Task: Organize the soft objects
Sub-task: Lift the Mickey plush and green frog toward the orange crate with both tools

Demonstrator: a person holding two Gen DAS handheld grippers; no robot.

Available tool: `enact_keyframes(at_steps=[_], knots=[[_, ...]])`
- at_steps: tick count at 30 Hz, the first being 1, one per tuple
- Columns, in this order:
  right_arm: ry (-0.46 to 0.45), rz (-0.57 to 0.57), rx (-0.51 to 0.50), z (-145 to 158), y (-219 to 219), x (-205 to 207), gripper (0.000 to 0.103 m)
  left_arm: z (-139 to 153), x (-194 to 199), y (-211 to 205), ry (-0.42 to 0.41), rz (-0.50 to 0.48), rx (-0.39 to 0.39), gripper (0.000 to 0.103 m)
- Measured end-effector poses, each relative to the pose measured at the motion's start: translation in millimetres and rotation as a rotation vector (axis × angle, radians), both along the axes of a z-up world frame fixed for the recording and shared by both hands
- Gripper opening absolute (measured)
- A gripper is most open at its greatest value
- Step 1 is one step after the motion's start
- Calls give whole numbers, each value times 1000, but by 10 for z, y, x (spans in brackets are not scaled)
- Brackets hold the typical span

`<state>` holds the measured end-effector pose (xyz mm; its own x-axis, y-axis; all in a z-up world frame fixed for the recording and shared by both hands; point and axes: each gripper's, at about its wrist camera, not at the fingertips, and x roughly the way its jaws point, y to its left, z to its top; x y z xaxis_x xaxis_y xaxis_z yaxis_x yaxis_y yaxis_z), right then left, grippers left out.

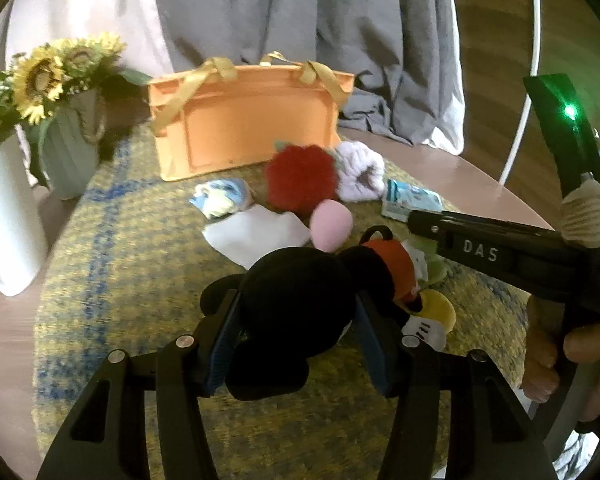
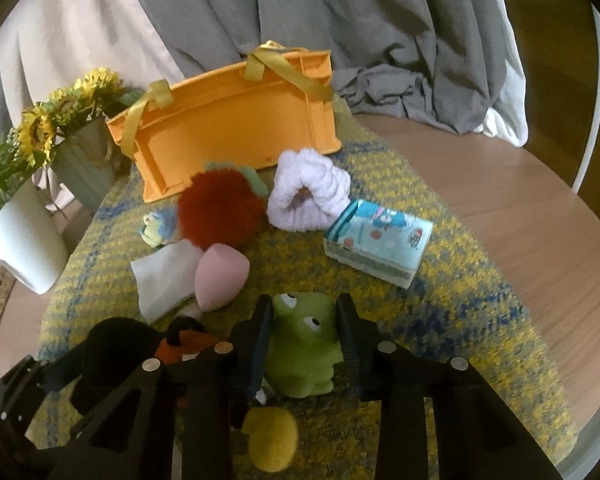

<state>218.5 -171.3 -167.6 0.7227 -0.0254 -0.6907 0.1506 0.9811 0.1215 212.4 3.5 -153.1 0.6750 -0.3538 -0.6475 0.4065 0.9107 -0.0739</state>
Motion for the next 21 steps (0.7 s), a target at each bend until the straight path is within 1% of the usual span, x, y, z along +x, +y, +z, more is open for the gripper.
enact_keyframes(at_steps=[5, 9, 14, 21], knots=[[-14, -9, -1, 69, -16, -35, 33, 124, -22, 74, -31, 58, -3, 54], [-40, -4, -6, 183, 1, -69, 33, 244, -43, 107, -71, 82, -8, 54], [-76, -8, -12, 372, 24, -114, 33, 406, -72, 143, -124, 102, -4, 54], [-151, -14, -36, 687, 117, -154, 33, 682, -48, 247, -186, 132, -27, 54]])
